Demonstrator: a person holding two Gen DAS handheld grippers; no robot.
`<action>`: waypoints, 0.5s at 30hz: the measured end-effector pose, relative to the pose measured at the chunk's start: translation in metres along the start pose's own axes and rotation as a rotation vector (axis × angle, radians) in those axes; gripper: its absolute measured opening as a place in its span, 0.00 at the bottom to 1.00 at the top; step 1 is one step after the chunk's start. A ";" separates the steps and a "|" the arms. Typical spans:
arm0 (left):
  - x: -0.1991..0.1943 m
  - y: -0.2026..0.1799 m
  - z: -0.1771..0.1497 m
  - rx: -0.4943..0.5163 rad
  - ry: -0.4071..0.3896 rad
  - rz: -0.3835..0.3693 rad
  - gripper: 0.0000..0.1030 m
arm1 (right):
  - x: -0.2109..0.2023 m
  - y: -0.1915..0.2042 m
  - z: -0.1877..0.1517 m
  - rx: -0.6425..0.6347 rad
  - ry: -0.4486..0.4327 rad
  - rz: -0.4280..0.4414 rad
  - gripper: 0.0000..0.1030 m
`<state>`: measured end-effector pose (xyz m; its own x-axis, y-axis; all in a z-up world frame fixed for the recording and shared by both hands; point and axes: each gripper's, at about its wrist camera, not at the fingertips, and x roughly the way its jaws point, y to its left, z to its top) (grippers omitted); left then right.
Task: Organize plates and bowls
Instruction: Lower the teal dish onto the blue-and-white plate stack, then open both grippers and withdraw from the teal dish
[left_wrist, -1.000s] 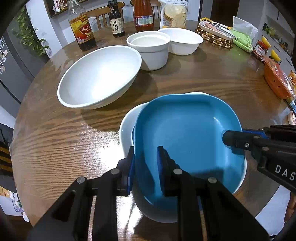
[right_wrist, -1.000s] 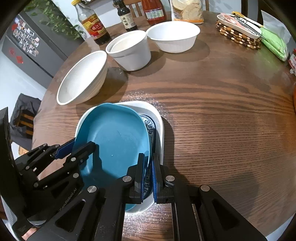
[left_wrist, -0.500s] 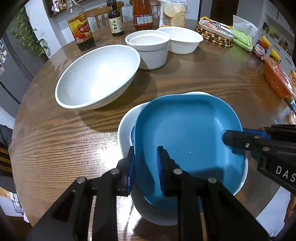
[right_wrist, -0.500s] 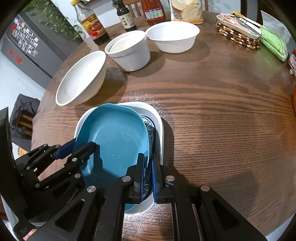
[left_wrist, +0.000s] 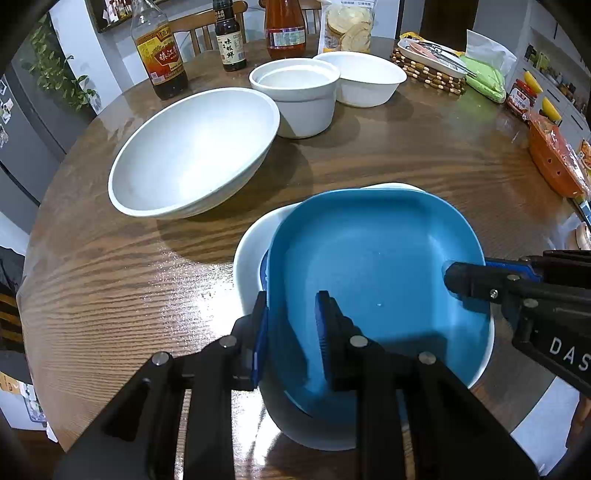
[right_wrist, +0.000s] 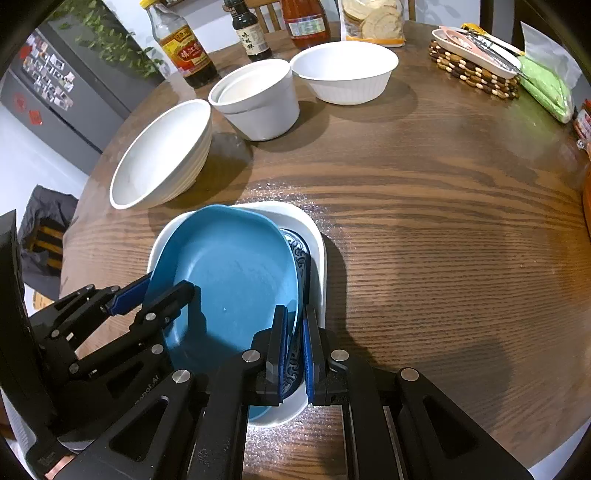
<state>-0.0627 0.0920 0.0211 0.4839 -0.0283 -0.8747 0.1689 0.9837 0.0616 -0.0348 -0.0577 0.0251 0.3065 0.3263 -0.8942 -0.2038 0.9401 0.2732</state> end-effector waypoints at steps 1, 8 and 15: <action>0.000 0.000 0.000 0.000 0.000 0.001 0.23 | 0.000 0.000 0.000 0.000 0.000 -0.002 0.08; -0.002 0.000 -0.001 0.009 -0.004 0.004 0.26 | -0.001 0.003 0.000 -0.004 -0.002 -0.015 0.08; -0.003 -0.005 -0.002 0.034 -0.009 0.002 0.37 | -0.001 0.004 -0.001 -0.003 -0.005 -0.025 0.08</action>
<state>-0.0669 0.0872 0.0229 0.4917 -0.0282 -0.8703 0.1969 0.9772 0.0796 -0.0374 -0.0546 0.0268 0.3162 0.3029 -0.8990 -0.1991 0.9477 0.2493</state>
